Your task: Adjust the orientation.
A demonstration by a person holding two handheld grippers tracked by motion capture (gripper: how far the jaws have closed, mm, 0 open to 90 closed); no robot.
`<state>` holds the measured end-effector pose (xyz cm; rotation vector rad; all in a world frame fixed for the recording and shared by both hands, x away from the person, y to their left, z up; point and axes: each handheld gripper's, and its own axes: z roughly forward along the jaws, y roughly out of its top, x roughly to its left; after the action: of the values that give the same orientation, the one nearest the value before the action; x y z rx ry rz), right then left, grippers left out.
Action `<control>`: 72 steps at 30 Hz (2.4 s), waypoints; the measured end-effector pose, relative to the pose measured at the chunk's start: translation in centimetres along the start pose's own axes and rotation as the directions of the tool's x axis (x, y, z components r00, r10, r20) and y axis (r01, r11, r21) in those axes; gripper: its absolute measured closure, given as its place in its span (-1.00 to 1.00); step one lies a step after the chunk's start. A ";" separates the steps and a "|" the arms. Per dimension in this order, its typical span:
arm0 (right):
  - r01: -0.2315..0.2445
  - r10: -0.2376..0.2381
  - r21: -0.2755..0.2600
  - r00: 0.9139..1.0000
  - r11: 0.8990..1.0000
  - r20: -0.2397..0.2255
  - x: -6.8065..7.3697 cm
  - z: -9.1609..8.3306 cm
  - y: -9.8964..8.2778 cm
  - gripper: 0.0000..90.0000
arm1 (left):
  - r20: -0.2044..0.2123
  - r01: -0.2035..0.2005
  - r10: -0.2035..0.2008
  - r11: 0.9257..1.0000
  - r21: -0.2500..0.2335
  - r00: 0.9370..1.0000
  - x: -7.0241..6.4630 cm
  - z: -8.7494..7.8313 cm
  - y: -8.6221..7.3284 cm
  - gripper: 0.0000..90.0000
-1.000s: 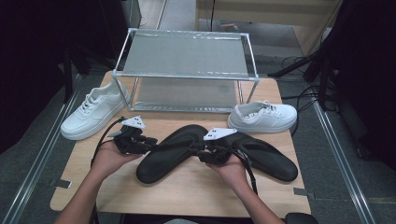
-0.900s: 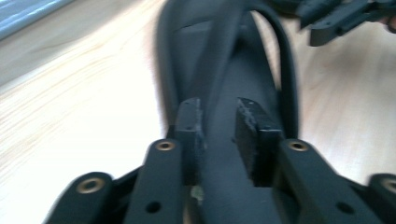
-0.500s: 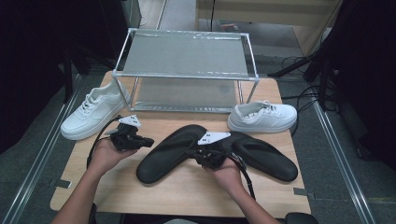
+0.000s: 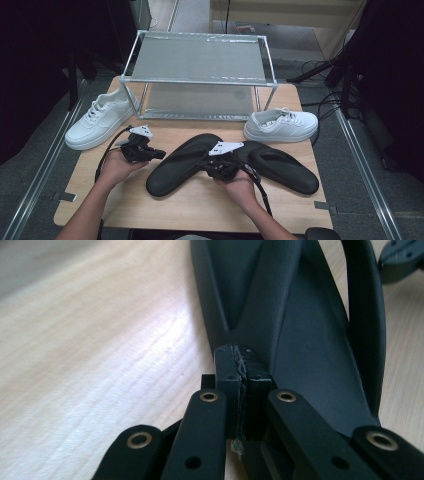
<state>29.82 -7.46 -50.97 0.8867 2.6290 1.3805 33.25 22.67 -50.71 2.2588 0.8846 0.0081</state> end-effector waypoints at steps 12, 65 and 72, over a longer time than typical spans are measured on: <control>0.006 -0.006 -0.007 1.000 1.000 -0.003 -0.2 0.4 0.2 1.00 | -0.015 0.029 -0.029 0.999 -0.015 0.999 -0.4 0.2 -0.5 1.00; -0.027 0.027 -0.013 0.999 1.000 0.031 -2.9 1.4 1.8 1.00 | -0.018 0.045 -0.045 0.999 0.002 0.999 -4.5 0.1 -1.8 1.00; -0.032 0.032 -0.012 0.999 0.999 0.033 -3.0 1.4 1.8 0.98 | -0.010 0.077 -0.077 0.997 -0.003 0.997 -4.5 0.1 -1.9 1.00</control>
<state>33.59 -7.10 -51.10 0.9460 2.5915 1.3735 28.67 20.92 -50.90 2.2226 0.9752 -0.0145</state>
